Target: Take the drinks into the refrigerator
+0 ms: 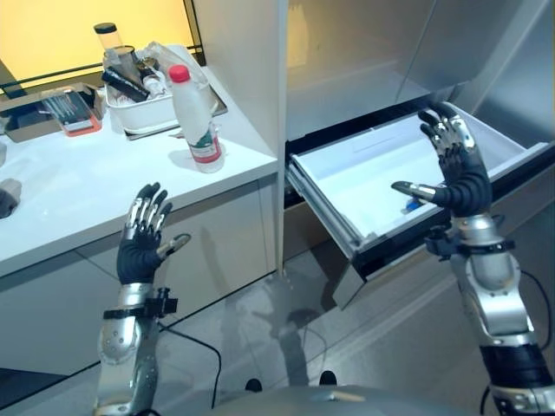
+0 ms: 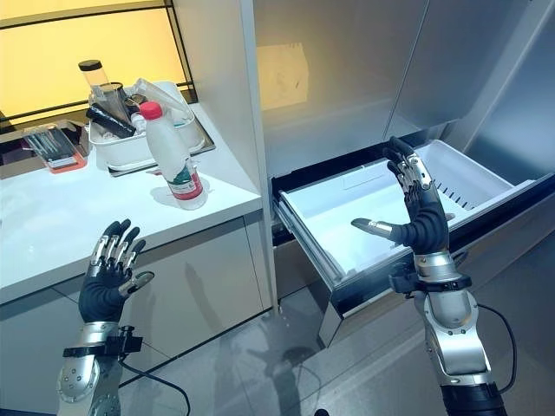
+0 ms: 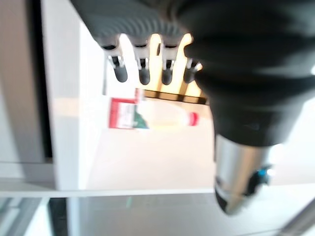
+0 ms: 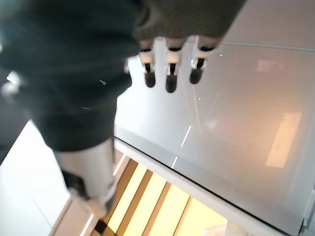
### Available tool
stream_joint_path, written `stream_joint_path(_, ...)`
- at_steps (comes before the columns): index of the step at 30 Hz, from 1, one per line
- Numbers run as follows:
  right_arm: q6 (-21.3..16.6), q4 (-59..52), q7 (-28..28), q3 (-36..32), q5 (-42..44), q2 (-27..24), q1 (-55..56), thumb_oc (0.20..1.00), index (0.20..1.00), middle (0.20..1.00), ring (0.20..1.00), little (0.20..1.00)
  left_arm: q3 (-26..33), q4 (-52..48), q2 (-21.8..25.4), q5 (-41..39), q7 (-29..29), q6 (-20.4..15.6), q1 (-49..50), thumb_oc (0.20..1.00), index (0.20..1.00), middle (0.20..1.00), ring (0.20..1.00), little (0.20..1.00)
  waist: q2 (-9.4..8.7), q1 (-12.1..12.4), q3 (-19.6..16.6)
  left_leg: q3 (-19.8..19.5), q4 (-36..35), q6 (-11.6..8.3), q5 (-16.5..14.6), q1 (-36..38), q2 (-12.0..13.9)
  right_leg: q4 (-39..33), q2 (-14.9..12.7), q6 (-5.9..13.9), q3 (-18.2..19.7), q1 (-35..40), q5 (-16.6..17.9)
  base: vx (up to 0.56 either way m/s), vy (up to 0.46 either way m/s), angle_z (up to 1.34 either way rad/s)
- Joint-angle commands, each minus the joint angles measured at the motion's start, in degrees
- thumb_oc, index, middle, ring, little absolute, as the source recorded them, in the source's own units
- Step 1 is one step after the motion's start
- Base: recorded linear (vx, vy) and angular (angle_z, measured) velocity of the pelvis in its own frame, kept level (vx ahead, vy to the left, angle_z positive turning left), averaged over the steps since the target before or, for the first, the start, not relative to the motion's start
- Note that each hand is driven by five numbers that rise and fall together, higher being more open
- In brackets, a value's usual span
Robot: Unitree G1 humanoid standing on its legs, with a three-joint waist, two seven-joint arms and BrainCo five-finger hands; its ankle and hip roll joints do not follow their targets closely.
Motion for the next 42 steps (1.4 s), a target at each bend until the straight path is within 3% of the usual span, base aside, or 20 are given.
stream_joint_path(1, -2.12, -0.41, -1.08, -3.83, 0.73, 2.51, -2.71, 1.0, 1.0, 1.0, 1.0, 1.0, 2.92, -3.34, 2.26, 0.28, 1.21, -4.0, -3.07, 1.0, 1.0, 1.0, 1.0, 1.0, -2.5, 0.5, -1.03, -4.53, 0.77, 2.17, -5.02, 0.19, -1.51, 1.86, -1.49, 2.05, -2.37, 3.1, -6.14, 0.0, 0.0, 0.0)
stream_joint_path(18, -1.97, -0.63, 0.29, -3.37, 2.52, 3.5, -2.76, 1.0, 1.0, 1.0, 1.0, 1.0, 2.94, -2.38, 2.19, 0.25, 1.54, -3.8, -4.0, 1.0, 1.0, 1.0, 1.0, 1.0, -2.62, 0.29, -1.71, -3.93, 1.07, 2.31, -5.39, 0.78, -1.47, 1.91, -1.33, 1.96, -1.59, 3.6, -6.28, -0.01, 0.001, 0.0)
stream_joint_path(27, -1.68, -0.54, 1.0, -3.46, 2.8, 3.61, -2.57, 1.0, 1.0, 1.0, 1.0, 1.0, 3.97, 0.21, 3.59, 5.7, 6.13, -3.72, -6.2, 1.0, 1.0, 1.0, 1.0, 1.0, -2.39, -0.1, -1.93, -3.39, 1.29, 2.45, -5.23, 0.97, -1.62, 2.42, -1.51, 1.92, -1.2, 3.41, -6.13, 0.0, 0.002, 0.0)
stream_joint_path(34, -0.71, 0.45, 2.07, -3.01, 3.86, 2.87, -3.22, 1.0, 1.0, 1.0, 1.0, 1.0, 5.06, 3.09, 8.57, 11.35, 10.89, -2.78, -12.5, 1.0, 1.0, 1.0, 1.0, 1.0, -1.97, -0.98, -2.28, -3.0, 1.01, 2.38, -5.42, 1.85, -1.5, 3.48, -1.4, 1.93, -0.98, 3.52, -6.64, 0.01, 0.001, 0.0)
stream_joint_path(42, 0.98, 0.93, 4.18, -1.09, 6.42, 0.51, -5.26, 1.0, 1.0, 1.0, 1.0, 1.0, 4.26, 7.17, 14.04, 9.58, 12.49, -1.04, -21.27, 1.0, 1.0, 1.0, 1.0, 1.0, -1.22, -2.26, -2.87, -2.18, 0.74, 2.11, -5.57, 2.76, -1.38, 3.2, -1.25, 2.04, -0.48, 3.96, -6.62, 0.01, 0.001, 0.0)
